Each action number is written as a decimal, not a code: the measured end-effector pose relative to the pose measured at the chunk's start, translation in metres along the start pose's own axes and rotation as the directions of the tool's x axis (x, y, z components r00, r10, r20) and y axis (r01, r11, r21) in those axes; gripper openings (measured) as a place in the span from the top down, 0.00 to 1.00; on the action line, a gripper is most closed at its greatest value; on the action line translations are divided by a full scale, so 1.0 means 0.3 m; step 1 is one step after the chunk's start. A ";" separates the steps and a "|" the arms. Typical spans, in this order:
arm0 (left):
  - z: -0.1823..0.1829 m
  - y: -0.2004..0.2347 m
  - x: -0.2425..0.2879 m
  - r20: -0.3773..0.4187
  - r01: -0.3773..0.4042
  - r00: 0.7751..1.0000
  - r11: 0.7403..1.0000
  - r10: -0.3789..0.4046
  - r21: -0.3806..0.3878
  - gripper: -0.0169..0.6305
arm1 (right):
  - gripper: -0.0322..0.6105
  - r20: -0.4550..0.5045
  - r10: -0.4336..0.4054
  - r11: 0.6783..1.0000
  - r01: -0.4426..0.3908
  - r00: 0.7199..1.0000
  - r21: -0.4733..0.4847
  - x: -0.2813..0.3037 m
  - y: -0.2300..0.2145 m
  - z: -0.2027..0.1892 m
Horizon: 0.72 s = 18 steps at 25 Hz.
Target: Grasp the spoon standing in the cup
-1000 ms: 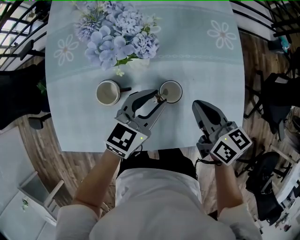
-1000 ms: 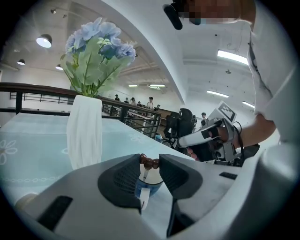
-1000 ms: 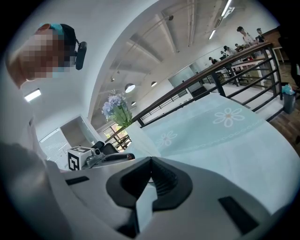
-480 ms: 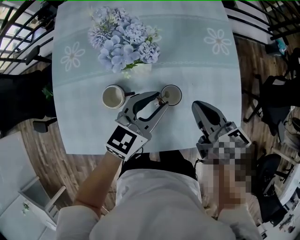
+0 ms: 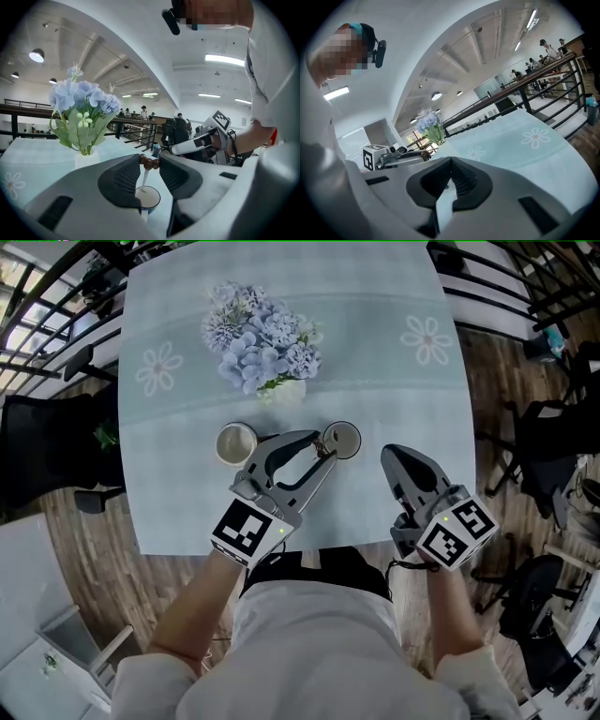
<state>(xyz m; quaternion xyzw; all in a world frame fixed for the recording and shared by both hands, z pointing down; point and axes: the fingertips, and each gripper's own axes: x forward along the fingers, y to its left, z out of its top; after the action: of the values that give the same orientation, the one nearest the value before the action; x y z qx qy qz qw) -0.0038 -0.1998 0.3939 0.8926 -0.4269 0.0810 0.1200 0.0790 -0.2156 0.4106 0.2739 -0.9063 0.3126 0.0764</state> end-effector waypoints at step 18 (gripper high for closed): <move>0.190 -0.053 -0.134 0.072 0.012 0.997 0.997 -0.018 0.074 0.76 | 0.92 0.071 0.020 0.998 -0.017 0.997 -0.052 -0.030 0.137 0.104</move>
<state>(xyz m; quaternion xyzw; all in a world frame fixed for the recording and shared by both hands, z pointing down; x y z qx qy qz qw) -0.0140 -0.1764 0.3272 0.9019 -0.4210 0.0634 0.0723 0.0652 -0.2037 0.3617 0.2744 -0.9188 0.2798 0.0481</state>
